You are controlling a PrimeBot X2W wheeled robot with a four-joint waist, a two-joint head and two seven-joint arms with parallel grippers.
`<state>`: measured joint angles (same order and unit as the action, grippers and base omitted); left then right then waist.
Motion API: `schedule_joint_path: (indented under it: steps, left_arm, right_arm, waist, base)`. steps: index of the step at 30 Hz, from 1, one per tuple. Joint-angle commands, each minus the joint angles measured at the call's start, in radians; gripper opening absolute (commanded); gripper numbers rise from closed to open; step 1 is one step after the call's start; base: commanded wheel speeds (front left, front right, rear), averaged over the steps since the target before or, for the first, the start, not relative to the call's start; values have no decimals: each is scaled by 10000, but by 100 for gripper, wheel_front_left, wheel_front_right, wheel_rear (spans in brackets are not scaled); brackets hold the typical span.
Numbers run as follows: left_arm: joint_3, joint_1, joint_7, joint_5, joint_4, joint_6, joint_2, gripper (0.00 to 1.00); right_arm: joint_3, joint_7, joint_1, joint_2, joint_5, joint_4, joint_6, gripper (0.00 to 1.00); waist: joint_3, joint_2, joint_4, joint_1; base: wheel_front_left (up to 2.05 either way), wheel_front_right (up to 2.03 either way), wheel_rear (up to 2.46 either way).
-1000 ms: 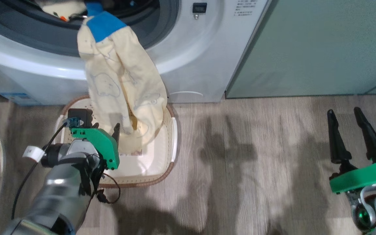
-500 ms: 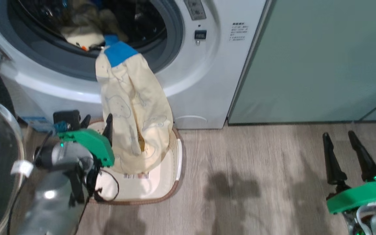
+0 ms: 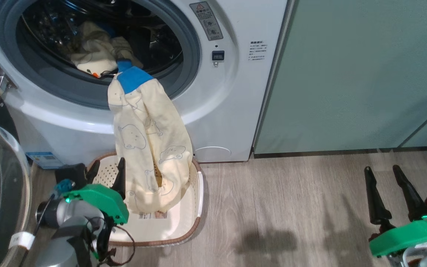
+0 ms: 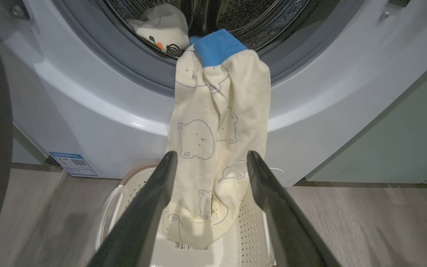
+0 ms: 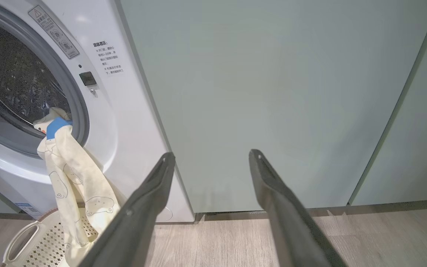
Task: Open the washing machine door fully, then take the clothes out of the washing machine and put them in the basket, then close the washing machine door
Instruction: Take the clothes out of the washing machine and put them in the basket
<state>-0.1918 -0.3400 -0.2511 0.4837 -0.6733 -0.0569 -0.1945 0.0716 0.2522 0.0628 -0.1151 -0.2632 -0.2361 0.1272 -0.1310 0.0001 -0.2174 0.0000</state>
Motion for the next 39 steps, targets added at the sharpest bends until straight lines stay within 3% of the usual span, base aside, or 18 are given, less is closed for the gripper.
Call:
schedule_joint_path:
  steps: [1,10,20,27,39]
  left_arm:
    - [394,-201,-69,-97,365,-70,-357,100]
    - [6,-1170,2372,-174,1101,-212,-917,100]
    - [20,-4215,4642,-58,866,-408,-1375,100]
    - [-73,-6238,5169,-132,-491,-384,-1465,100]
    - [-371,-8408,4757,-280,-2517,-56,-1216,100]
  right_arm:
    - [157,95,83,-16,-28,324,35,100]
    - [102,95,137,88,-21,391,35,100]
    - [187,95,761,95,-68,511,35,100]
    - [143,95,1211,115,-75,629,35,100]
    - [74,95,1743,212,-68,860,35,100]
  waist:
    - [-5,-1,-3,0]
    - [-329,-1,30,0]
    - [-1564,-1,-117,0]
    - [-2623,-1,-360,0]
    - [-4003,-1,-715,0]
  base:
    - [0,0,0]
    - [0,0,0]
    - [0,0,0]
    - [0,0,0]
    - [0,0,0]
